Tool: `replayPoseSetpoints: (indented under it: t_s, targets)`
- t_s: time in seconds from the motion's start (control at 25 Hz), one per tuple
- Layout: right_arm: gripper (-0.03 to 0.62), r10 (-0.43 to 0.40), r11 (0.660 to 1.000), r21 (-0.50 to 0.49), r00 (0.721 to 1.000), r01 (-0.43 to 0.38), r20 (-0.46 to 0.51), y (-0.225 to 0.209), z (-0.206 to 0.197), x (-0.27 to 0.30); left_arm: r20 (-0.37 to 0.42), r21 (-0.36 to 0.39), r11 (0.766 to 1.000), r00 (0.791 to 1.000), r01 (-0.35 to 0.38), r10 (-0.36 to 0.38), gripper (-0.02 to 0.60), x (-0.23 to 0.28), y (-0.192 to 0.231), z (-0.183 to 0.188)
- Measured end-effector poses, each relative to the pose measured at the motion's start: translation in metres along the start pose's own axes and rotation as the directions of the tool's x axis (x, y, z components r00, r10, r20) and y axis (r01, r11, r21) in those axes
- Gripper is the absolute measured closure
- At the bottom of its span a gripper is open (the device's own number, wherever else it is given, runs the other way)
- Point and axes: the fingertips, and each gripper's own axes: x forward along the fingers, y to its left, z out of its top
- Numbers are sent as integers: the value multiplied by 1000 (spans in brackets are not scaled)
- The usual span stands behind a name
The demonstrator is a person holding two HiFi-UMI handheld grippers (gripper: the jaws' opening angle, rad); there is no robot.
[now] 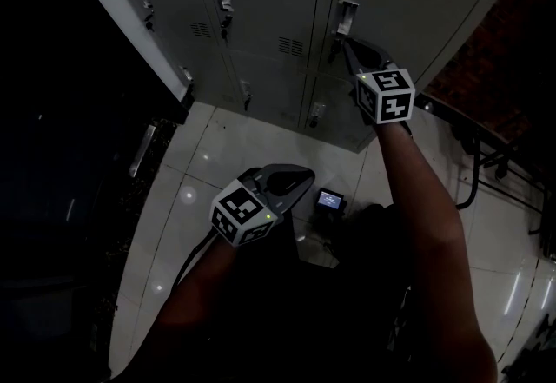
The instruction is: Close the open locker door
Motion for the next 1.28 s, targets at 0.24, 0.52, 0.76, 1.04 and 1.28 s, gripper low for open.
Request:
replayPoseSetpoints:
  t_s: [0.24,0.52,0.76,1.04,1.28]
  targets:
    - [591,85,995,48,996,-85,13,21,-11,-45,-4,5,1000,1000,-6,6,569,1,1,-1]
    - [591,152,984,90,988,-155,35,44,-20,-108,-16,13,1000,1000,-10,10,569,1,1,-3]
    - [591,192,975,108,981,-194,30,66,-37,-158,-26,16,1000,1000,-13,14,569,1,1,-5]
    - [591,208,974,83,978,-208,12,80,-58,-213,-31,20,1000,999,-13,14,569,2,2,-5]
    - [591,188,975,115,982,-189,15,84,-69,-249,-36,26,999,999,-18,19,569,2,2,-6]
